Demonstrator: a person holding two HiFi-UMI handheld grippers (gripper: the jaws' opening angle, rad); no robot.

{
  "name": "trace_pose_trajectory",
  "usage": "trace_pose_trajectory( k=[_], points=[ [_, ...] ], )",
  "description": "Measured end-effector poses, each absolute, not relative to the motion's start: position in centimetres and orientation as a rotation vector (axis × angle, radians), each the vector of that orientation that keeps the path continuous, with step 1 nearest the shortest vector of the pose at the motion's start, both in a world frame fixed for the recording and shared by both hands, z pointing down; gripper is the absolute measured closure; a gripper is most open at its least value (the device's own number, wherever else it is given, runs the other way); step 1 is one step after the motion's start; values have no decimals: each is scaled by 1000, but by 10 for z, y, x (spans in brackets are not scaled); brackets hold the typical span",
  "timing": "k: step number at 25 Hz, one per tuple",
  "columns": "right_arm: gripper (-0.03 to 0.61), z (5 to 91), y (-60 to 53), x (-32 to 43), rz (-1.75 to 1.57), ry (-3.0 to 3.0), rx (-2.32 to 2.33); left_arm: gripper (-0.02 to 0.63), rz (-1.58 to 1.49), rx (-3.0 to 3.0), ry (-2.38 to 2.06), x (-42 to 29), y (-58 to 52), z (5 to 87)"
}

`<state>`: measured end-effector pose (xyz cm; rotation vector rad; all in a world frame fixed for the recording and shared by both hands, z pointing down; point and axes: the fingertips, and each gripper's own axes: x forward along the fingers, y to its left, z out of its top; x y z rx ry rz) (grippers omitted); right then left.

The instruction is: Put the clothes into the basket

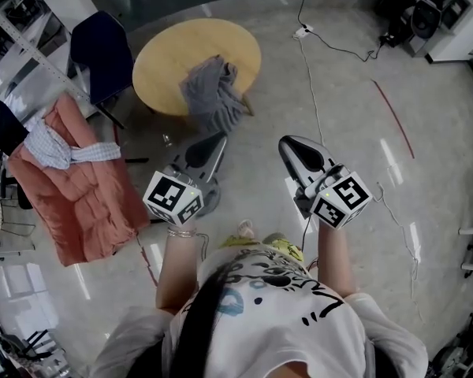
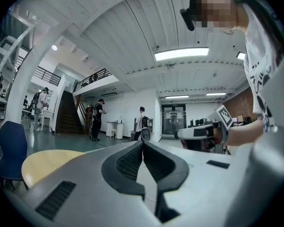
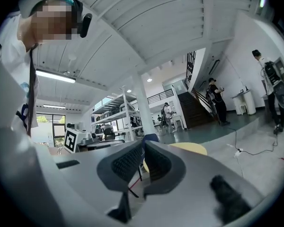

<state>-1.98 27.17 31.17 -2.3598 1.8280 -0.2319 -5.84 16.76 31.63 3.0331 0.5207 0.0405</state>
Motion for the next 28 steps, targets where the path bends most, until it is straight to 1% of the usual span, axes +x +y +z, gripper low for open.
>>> trace_pose_trajectory(
  k=[5,14,22,28],
  points=[
    [548,311,254,-9,-248,1866,-2339,597,65,3020,450,-49,145,321],
    [548,313,215,42,-260,1969,-2245,597,85,3022,280,-11,112,326],
    [548,321,190,132,-294,2173,-2145,597,58,3042,-48,44,71,329],
    [548,331,191,214,-310,2237,-2155,597,31,3038,-360,66,40,324]
  ],
)
